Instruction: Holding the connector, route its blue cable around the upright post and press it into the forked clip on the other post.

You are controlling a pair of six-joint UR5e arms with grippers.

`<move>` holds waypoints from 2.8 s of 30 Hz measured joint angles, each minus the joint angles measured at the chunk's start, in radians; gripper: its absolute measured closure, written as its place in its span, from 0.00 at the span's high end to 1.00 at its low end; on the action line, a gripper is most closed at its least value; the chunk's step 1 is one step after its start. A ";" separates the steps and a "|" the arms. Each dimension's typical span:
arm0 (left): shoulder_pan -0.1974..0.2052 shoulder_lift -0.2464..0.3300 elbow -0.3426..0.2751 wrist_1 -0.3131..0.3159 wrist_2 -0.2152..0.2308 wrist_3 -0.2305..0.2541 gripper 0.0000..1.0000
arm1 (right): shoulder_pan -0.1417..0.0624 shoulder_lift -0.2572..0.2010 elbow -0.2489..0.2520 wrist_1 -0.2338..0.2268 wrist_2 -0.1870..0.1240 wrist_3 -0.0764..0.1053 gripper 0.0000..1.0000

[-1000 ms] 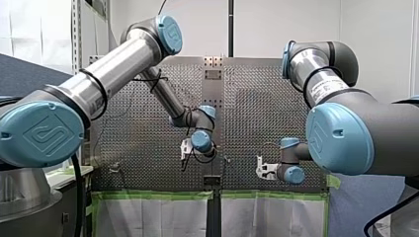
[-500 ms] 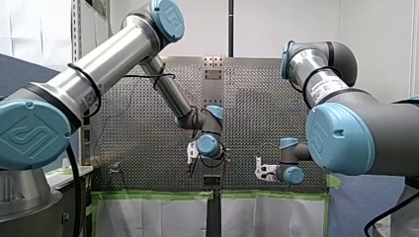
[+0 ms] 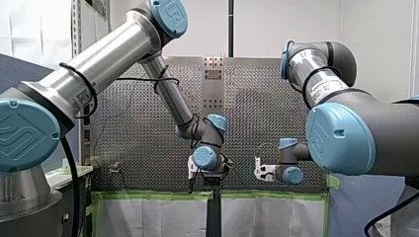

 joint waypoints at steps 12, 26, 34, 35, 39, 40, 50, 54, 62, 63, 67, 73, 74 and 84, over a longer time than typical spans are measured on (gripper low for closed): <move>0.012 -0.001 -0.104 0.057 -0.009 -0.018 1.00 | 0.001 0.000 0.000 -0.002 0.000 0.001 0.00; 0.037 -0.002 -0.140 0.057 -0.070 -0.011 1.00 | 0.001 0.001 0.000 0.000 0.000 0.000 0.00; 0.038 -0.002 -0.140 0.059 -0.078 0.022 1.00 | 0.002 0.001 0.000 0.000 0.000 0.000 0.00; 0.038 -0.002 -0.140 0.061 -0.079 0.032 1.00 | 0.002 0.001 0.000 0.001 0.000 0.000 0.00; 0.038 -0.002 -0.140 0.063 -0.088 0.066 1.00 | 0.002 0.001 0.000 0.001 0.000 0.000 0.00; 0.038 -0.002 -0.140 0.063 -0.094 0.071 1.00 | 0.003 0.001 0.000 0.001 0.000 0.000 0.00; 0.031 -0.002 -0.139 0.086 -0.097 0.106 1.00 | 0.003 0.002 0.000 -0.002 0.000 0.000 0.00; 0.023 -0.002 -0.136 0.120 -0.063 0.112 1.00 | 0.002 0.002 0.000 -0.004 0.000 0.000 0.00; 0.017 -0.002 -0.100 0.160 0.013 0.105 1.00 | 0.002 0.003 0.000 -0.004 0.000 0.000 0.00; 0.017 -0.003 -0.093 0.155 0.021 0.101 1.00 | 0.002 0.004 0.000 -0.004 0.000 0.000 0.00; 0.017 -0.006 -0.057 0.131 0.044 0.083 1.00 | 0.002 0.004 0.000 -0.004 0.000 0.000 0.00; 0.031 -0.011 -0.006 0.094 0.041 0.073 1.00 | 0.003 0.004 0.000 -0.003 0.000 0.000 0.00; 0.035 -0.013 0.004 0.085 0.041 0.073 1.00 | 0.003 0.004 0.000 -0.003 0.000 0.000 0.00; 0.062 -0.069 0.090 0.009 0.036 0.072 1.00 | 0.004 0.005 0.000 -0.004 0.000 0.000 0.00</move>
